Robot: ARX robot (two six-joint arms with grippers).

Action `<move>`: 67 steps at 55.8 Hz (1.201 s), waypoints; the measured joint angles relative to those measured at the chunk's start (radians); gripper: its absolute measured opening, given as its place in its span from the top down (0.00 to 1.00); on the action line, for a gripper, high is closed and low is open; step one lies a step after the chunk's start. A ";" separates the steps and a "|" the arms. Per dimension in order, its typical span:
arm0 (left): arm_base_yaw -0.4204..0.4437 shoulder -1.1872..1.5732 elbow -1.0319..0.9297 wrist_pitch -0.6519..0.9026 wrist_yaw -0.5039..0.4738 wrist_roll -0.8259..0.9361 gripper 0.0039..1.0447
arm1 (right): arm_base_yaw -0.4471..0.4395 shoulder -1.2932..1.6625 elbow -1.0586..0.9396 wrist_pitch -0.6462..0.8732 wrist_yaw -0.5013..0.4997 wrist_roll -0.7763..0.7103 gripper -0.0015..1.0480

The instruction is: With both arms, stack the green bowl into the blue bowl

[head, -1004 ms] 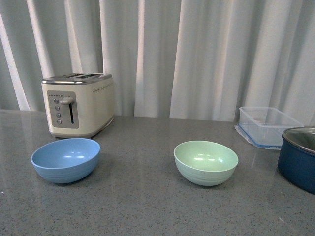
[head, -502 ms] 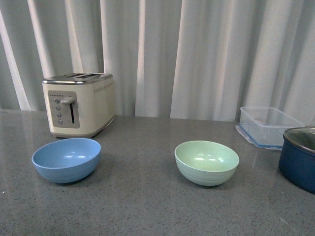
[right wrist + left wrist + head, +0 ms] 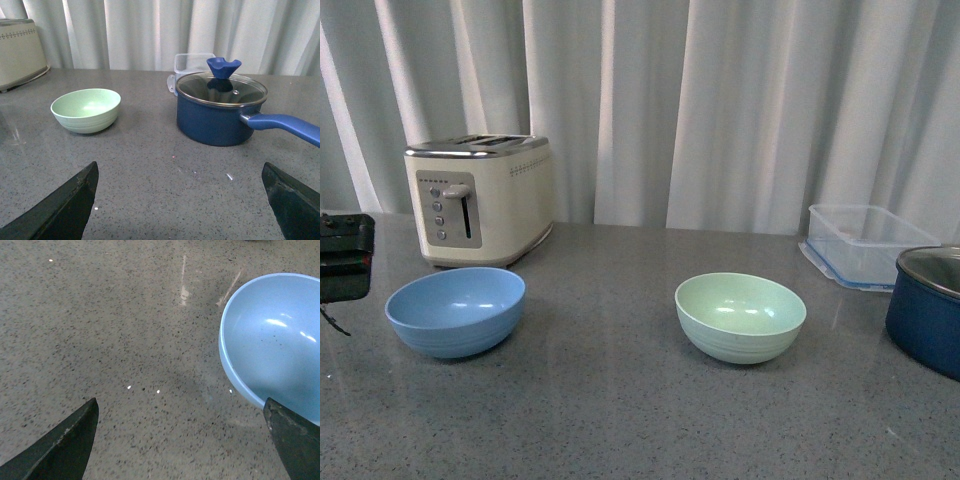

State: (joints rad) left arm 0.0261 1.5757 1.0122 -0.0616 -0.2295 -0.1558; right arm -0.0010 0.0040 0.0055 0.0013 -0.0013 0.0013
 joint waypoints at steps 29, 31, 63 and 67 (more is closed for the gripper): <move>-0.020 0.282 0.187 0.077 0.020 -0.026 0.06 | 0.000 0.000 0.000 0.000 0.000 0.000 0.10; -0.020 0.298 0.197 0.077 0.017 -0.026 0.06 | 0.000 0.000 0.000 0.000 0.000 0.000 0.10; -0.037 0.381 0.296 0.038 0.011 -0.053 0.39 | 0.000 0.000 0.000 0.000 0.000 0.000 0.10; -0.042 0.386 0.303 0.022 0.014 -0.075 0.55 | 0.000 0.000 0.000 0.000 0.000 0.000 0.10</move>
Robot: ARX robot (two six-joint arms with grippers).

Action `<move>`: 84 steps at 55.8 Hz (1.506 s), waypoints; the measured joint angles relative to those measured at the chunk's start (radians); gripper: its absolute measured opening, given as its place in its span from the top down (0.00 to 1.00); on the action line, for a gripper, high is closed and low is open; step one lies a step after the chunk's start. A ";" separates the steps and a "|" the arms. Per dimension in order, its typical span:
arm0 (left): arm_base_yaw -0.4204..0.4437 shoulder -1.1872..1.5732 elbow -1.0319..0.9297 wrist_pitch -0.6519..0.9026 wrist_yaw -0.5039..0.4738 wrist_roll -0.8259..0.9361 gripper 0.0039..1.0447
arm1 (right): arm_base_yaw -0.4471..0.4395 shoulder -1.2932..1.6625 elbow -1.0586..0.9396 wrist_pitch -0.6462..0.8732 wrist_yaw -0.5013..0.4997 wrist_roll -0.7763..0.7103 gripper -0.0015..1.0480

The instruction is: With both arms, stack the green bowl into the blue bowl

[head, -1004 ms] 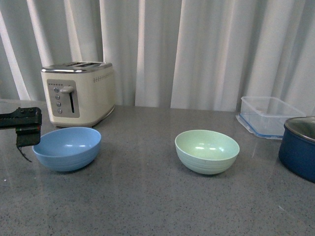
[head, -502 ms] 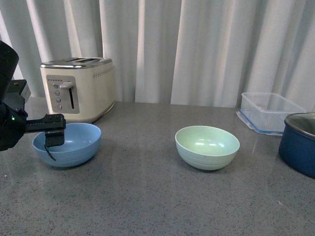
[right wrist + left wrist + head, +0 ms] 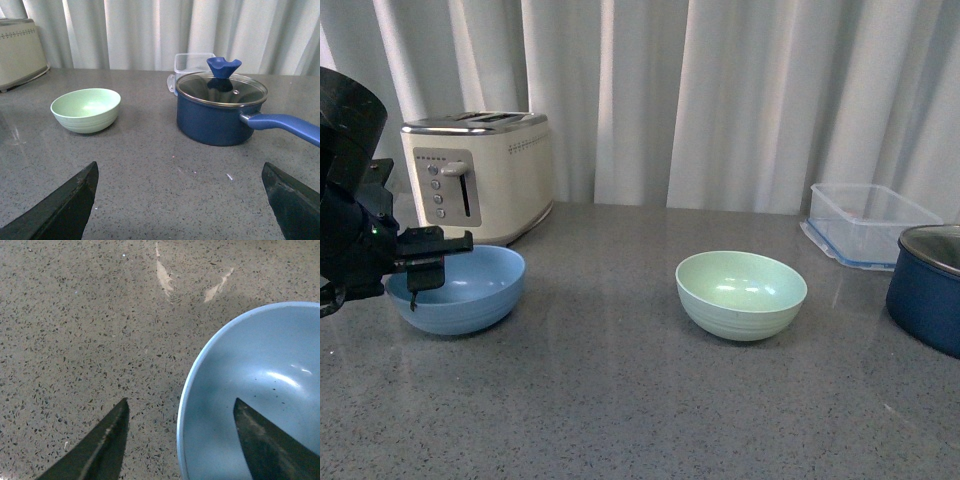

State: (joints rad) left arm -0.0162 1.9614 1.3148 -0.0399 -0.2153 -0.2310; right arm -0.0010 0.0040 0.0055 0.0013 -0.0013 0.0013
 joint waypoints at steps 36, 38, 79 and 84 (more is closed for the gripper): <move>-0.014 -0.008 0.018 -0.053 0.001 -0.108 0.97 | 0.000 0.000 0.000 0.000 0.000 0.000 0.10; -0.018 -0.009 0.022 -0.053 0.002 -0.108 0.97 | 0.000 0.000 0.000 0.000 0.000 0.000 0.10; -0.232 0.050 0.232 -0.174 -0.018 -0.194 0.97 | 0.000 0.000 0.000 0.000 0.000 0.000 0.10; -0.237 0.072 0.238 -0.177 -0.020 -0.194 0.97 | 0.000 0.000 0.000 0.000 0.000 0.000 0.10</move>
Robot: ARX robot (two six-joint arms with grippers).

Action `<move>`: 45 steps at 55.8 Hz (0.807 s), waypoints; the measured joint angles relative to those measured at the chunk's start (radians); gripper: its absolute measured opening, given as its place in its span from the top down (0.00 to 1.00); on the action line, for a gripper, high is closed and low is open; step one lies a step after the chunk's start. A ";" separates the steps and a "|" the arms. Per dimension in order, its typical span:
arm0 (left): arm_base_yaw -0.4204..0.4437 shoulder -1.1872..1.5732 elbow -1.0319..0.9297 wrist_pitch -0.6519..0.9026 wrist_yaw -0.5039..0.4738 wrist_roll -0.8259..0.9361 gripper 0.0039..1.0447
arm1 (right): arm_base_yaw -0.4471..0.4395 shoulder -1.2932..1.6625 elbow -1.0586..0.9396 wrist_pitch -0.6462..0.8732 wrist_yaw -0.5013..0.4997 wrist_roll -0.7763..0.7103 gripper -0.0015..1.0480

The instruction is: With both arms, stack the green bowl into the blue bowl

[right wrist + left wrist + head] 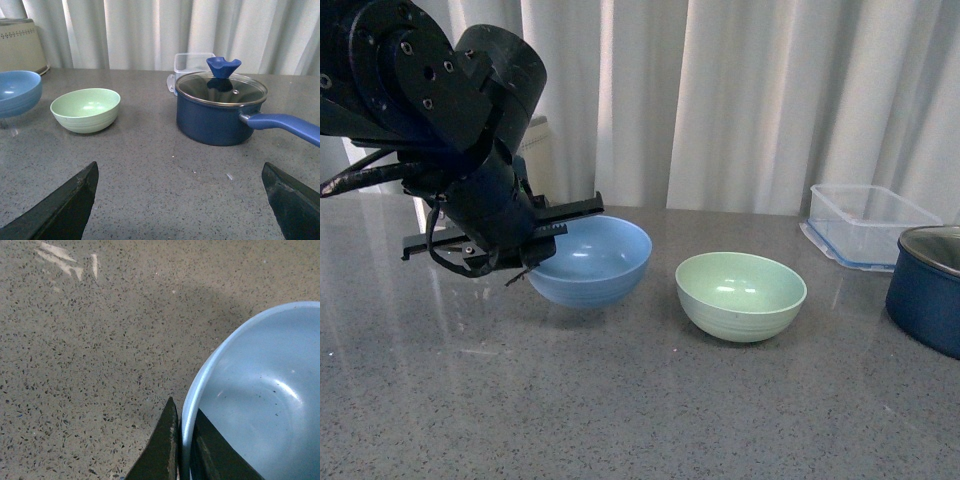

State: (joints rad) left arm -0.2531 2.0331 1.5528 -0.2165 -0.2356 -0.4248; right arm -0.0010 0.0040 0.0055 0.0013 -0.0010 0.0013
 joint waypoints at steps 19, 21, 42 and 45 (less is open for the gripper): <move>-0.013 0.042 0.035 0.000 -0.007 0.000 0.97 | 0.000 0.000 0.000 0.000 0.000 0.000 0.10; -0.016 0.047 0.040 0.000 -0.007 0.000 0.97 | 0.000 0.000 0.000 0.000 0.000 0.000 0.10; -0.033 0.100 0.072 -0.004 -0.009 0.000 0.97 | 0.000 0.000 0.000 0.000 0.000 0.000 0.10; -0.033 0.103 0.075 -0.004 -0.010 0.000 0.97 | 0.000 0.000 0.000 0.000 0.000 0.000 0.10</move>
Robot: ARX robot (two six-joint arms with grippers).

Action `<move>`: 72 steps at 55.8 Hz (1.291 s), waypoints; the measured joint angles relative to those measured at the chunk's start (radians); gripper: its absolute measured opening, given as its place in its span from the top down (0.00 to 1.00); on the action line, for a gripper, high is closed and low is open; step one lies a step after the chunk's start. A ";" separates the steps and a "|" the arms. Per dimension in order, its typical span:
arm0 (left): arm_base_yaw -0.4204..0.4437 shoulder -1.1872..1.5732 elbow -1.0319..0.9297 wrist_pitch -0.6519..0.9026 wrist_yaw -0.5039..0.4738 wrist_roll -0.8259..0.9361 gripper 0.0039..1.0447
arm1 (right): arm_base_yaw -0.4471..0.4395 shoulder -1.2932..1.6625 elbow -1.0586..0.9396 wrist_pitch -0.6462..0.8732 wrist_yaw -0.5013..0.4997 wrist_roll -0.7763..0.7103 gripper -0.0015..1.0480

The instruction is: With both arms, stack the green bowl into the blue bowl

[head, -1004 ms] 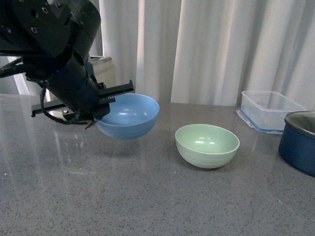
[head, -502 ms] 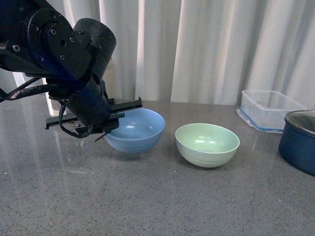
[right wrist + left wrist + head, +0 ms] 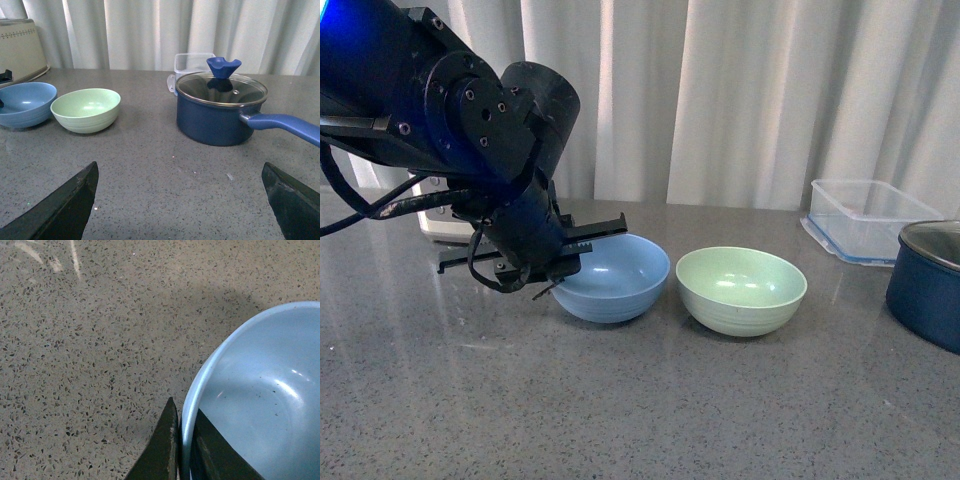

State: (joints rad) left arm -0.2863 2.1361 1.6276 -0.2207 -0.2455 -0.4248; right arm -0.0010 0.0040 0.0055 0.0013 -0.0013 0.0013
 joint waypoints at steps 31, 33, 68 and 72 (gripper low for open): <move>-0.002 0.017 0.014 0.003 -0.002 -0.001 0.63 | 0.000 0.000 0.000 0.000 0.000 0.000 0.10; -0.002 0.017 0.014 0.004 -0.002 -0.001 0.57 | 0.000 0.000 0.000 0.000 0.000 0.000 0.10; 0.019 -0.609 -0.671 0.247 -0.055 0.119 0.06 | 0.000 0.000 0.000 0.000 0.000 0.000 0.10; 0.027 -0.719 -0.786 0.242 -0.081 0.142 0.06 | 0.000 0.000 0.000 0.000 0.000 0.000 0.10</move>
State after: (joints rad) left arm -0.2592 1.4170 0.8417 0.0212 -0.3264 -0.2829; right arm -0.0010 0.0040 0.0055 0.0013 -0.0010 0.0013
